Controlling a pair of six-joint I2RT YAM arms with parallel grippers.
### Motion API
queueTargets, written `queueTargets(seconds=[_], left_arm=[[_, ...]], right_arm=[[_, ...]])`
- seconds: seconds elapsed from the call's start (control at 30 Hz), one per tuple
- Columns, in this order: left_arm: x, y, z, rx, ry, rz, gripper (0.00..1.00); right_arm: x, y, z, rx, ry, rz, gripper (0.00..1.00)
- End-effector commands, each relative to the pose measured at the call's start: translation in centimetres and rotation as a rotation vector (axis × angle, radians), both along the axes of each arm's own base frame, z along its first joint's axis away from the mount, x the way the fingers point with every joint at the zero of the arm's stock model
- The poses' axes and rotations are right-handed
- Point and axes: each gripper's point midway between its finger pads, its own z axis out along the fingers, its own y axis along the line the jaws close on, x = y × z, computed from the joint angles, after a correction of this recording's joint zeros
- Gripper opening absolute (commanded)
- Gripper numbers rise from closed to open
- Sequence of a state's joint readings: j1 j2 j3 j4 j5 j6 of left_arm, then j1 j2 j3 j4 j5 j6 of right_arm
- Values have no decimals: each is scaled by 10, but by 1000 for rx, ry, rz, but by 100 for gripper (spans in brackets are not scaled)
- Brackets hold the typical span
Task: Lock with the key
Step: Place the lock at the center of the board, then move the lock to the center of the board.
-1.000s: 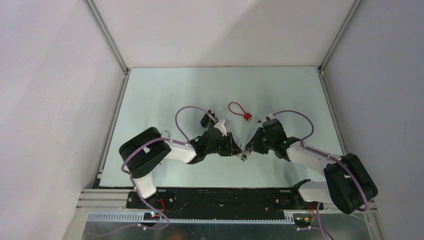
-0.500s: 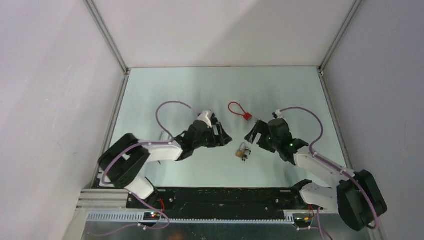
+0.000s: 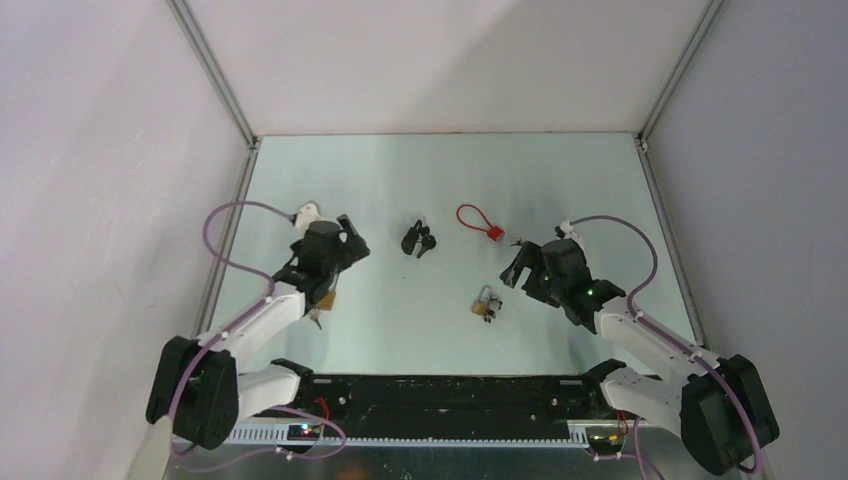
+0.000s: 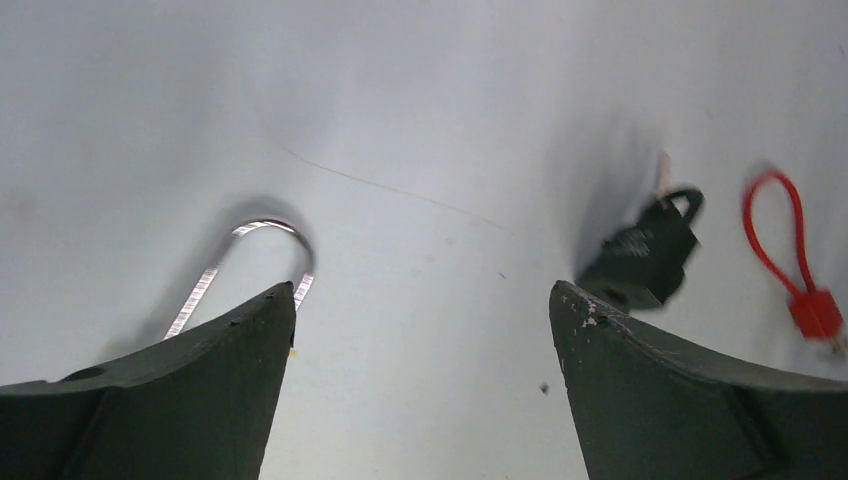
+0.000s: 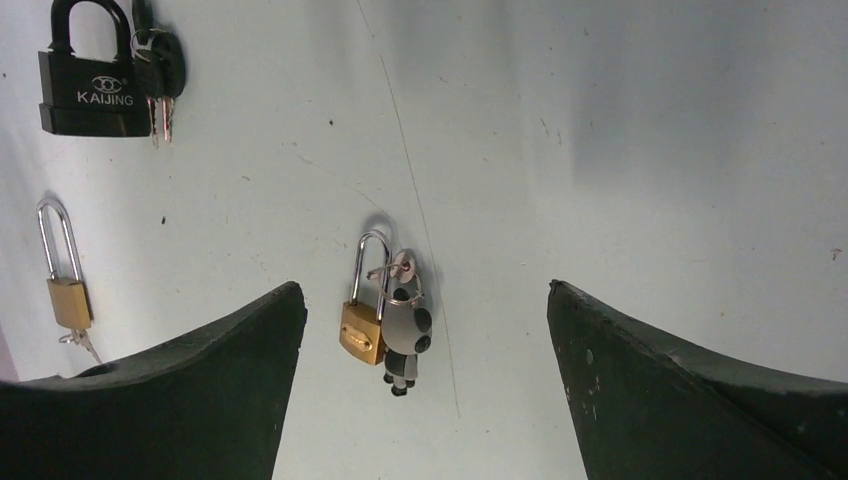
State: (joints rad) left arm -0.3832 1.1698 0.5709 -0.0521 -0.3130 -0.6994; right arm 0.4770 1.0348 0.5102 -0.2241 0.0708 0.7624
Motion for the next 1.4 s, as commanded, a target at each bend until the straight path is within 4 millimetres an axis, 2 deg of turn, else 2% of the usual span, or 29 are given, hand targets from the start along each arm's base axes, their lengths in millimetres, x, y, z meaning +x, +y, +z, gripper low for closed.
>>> queueTargets(seconds=[0.0,0.13,0.23,0.43,0.6,1.13,1.27,1.37], left_arm=[[-2,55,1,21,2,199,99],[11,77,0,-14,10,270,100],[18,87,-13,-67,41,299,99],[10,97,-44,-107,116,346,90],[5,87,-62,-163,183,344,83],[-39,59,-74,-196,285,393,88],[-36,45,-70,-194,298,323,88],[-32,35,-69,-144,326,216,83]], right_arm=[[1,3,7,19,-17,13,93],[-1,4,12,29,-29,28,94],[-4,1,15,24,-32,24,94],[-6,-4,20,26,-42,2,94],[-5,-4,21,31,-45,-5,94],[-1,-8,21,39,-46,-21,93],[-1,-12,21,34,-47,-27,92],[-1,-14,21,34,-47,-29,93]])
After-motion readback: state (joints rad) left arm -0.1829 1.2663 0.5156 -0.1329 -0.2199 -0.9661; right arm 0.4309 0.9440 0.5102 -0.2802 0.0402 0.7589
